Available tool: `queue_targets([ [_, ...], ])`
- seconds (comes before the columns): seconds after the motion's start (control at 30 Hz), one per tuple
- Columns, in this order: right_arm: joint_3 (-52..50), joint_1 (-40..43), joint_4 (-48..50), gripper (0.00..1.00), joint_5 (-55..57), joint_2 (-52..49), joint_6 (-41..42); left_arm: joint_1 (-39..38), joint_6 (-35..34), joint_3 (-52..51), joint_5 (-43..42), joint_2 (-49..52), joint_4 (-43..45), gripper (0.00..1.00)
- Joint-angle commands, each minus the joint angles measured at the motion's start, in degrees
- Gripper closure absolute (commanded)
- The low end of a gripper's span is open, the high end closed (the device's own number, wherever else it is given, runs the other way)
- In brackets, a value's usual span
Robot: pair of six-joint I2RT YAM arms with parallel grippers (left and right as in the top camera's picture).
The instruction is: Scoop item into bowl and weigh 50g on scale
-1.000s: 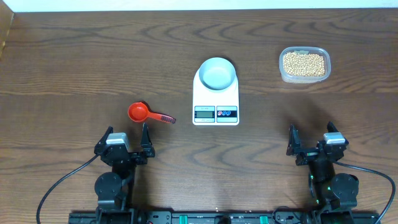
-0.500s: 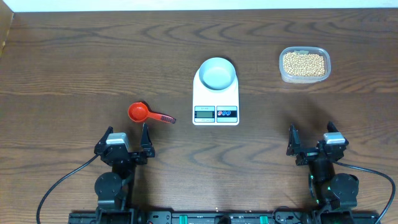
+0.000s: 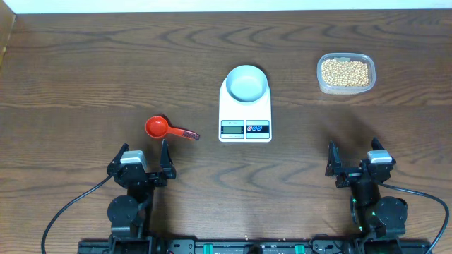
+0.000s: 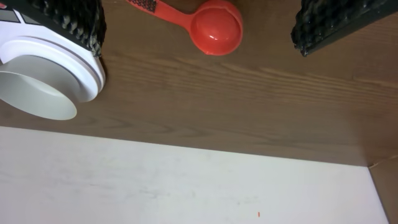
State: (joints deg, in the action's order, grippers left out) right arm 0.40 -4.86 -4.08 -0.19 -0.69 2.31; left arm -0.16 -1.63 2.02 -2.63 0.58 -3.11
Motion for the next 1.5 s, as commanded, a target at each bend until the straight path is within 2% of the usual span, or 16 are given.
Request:
queue_targets([
  [0.0,-0.1,-0.5,-0.3,0.01,0.0,0.3,-0.7,-0.2,-0.6,2.7,0.3,-0.3,-0.6,0.02],
  [0.23,-0.1,-0.5,-0.3,0.01,0.0,0.3,-0.7,-0.2,-1.2,6.1,0.3,2.1,-0.7,0.02],
  [0.73,-0.1,-0.5,-0.3,0.01,0.0,0.3,-0.7,-0.2,-1.2,20.7,0.3,24.2,-0.9,0.02],
  [0.97,-0.1,-0.5,-0.3,0.01,0.0,0.3,-0.7,-0.2,-2.1,29.3,0.3,33.9,-6.1,0.02],
  [1.23,-0.1,-0.5,-0.3,0.01,0.0,0.3,-0.7,-0.2,-2.1,40.2,0.3,42.2,-16.3,0.02],
  [1.47,-0.1,-0.5,-0.3,0.01,0.0,0.3,-0.7,-0.2,-6.1,49.0,0.3,49.5,-22.0,0.02],
])
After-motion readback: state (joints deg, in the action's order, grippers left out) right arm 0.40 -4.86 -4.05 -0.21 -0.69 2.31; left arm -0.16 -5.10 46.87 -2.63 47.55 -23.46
